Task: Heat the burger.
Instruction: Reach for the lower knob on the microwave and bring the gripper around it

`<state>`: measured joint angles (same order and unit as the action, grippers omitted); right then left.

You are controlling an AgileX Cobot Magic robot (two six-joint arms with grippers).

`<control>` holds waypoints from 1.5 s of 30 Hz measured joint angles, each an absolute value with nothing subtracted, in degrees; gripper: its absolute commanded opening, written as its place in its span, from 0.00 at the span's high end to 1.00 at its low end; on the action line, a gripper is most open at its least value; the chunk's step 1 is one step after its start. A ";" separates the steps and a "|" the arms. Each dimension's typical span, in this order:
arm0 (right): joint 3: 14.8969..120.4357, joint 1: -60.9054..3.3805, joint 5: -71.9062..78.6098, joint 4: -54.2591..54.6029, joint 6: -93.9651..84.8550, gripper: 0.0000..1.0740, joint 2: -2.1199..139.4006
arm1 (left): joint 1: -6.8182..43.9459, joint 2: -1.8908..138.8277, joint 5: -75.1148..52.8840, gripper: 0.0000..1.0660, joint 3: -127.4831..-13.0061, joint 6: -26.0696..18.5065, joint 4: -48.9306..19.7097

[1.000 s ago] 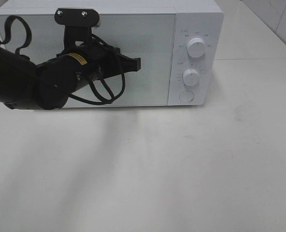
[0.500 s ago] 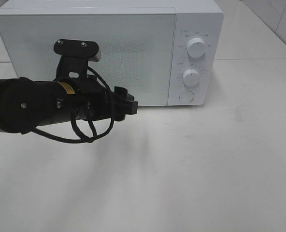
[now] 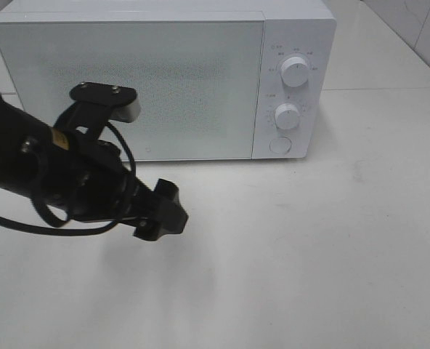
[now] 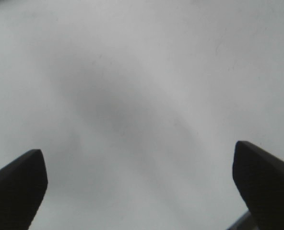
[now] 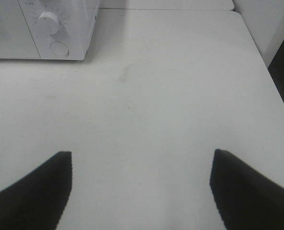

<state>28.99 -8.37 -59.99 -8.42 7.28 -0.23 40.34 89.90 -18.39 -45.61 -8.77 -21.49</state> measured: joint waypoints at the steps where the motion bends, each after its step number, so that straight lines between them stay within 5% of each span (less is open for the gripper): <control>1: 28.99 -8.37 -59.99 -8.42 7.28 0.29 -0.23 | 40.34 89.90 -18.39 0.04 -45.61 -8.77 -21.49; 15: 28.99 -8.37 -59.99 -8.42 7.28 0.29 -0.23 | 16.62 72.42 -49.27 0.04 -45.61 -8.02 -20.40; 23: 28.99 -8.37 -59.99 -8.42 7.28 0.29 -0.23 | 2.81 58.90 -64.80 0.05 -45.61 -5.90 -12.78; 45: 28.99 -8.37 -59.99 -8.42 7.28 0.29 -0.23 | -0.11 30.83 -66.23 0.05 -31.11 -4.58 -8.14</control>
